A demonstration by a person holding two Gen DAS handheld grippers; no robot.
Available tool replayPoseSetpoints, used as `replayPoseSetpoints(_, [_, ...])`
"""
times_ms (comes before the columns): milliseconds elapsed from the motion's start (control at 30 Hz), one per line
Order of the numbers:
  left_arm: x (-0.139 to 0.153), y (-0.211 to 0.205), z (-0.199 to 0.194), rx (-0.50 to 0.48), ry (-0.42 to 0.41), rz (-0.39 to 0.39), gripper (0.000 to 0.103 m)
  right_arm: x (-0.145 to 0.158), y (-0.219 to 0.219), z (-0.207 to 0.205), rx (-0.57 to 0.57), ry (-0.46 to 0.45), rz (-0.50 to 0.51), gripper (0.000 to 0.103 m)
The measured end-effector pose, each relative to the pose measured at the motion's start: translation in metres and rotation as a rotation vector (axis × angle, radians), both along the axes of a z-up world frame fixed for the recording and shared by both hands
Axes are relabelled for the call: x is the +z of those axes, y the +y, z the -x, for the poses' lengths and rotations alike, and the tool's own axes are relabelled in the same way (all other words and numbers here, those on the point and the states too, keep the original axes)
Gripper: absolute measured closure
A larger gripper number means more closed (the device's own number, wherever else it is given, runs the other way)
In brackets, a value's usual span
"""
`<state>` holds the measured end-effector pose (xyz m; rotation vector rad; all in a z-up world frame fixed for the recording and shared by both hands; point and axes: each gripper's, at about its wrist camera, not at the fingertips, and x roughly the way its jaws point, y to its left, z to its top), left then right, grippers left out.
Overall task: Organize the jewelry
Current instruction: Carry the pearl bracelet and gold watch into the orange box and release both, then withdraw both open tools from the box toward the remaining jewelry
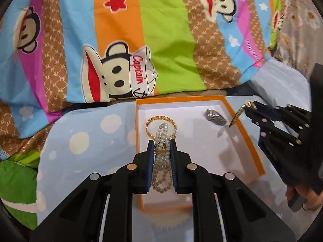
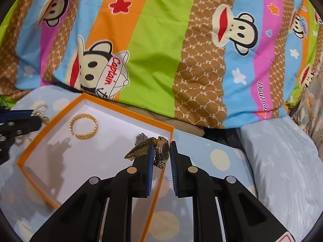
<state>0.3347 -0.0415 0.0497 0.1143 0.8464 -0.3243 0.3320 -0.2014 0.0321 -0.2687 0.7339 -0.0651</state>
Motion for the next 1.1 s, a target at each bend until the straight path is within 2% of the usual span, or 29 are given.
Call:
replayPoseSetpoints(133, [-0.032,-0.011,-0.026,0.018,0.054,-0.034,0.089,-0.022,0.012,-0.010,0.053,0.053,0.058,0.088])
replayPoseSetpoints(200, [-0.043,-0.013,-0.027,0.012,0.071,-0.050,0.089,-0.031,0.018,-0.010,0.084,0.082,0.081,0.088])
replayPoseSetpoints(333, [-0.058,-0.016,-0.027,0.008,0.093,-0.078,0.087,-0.040,0.025,-0.004,0.159,0.137,0.066,0.089])
replayPoseSetpoints(400, [-0.062,-0.014,-0.025,0.017,0.101,-0.081,0.087,-0.040,0.024,0.001,0.191,0.157,0.029,0.086])
replayPoseSetpoints(433, [-0.062,-0.013,-0.024,0.016,0.097,-0.075,0.087,-0.038,0.023,0.005,0.205,0.166,-0.004,0.081])
replayPoseSetpoints(500, [-0.061,-0.011,-0.020,0.007,0.094,-0.065,0.084,-0.034,0.018,0.014,0.239,0.182,-0.088,0.079])
replayPoseSetpoints(567, [-0.054,-0.008,-0.013,0.001,0.071,-0.050,0.070,-0.026,0.010,0.023,0.261,0.180,-0.174,0.079])
replayPoseSetpoints(633, [-0.044,-0.004,-0.005,-0.009,0.045,-0.026,0.060,-0.015,-0.003,0.031,0.238,0.155,-0.247,0.079])
replayPoseSetpoints(700, [-0.033,0.002,0.003,-0.001,0.012,-0.007,0.056,-0.005,-0.014,0.036,0.192,0.122,-0.277,0.080])
replayPoseSetpoints(767, [-0.023,0.010,0.008,0.023,-0.018,0.004,0.056,0.002,-0.019,0.037,0.145,0.092,-0.267,0.090])
replayPoseSetpoints(867, [-0.022,0.012,0.006,0.054,-0.027,-0.027,0.056,-0.001,-0.019,0.026,0.085,0.106,-0.241,0.098])
replayPoseSetpoints(933, [-0.026,0.011,0.001,0.082,-0.021,-0.064,0.056,-0.009,-0.016,0.016,0.064,0.116,-0.213,0.100])
replayPoseSetpoints(1100, [-0.039,0.016,-0.004,0.115,0.022,-0.080,0.056,-0.029,-0.004,-0.004,0.070,0.165,-0.160,0.102])
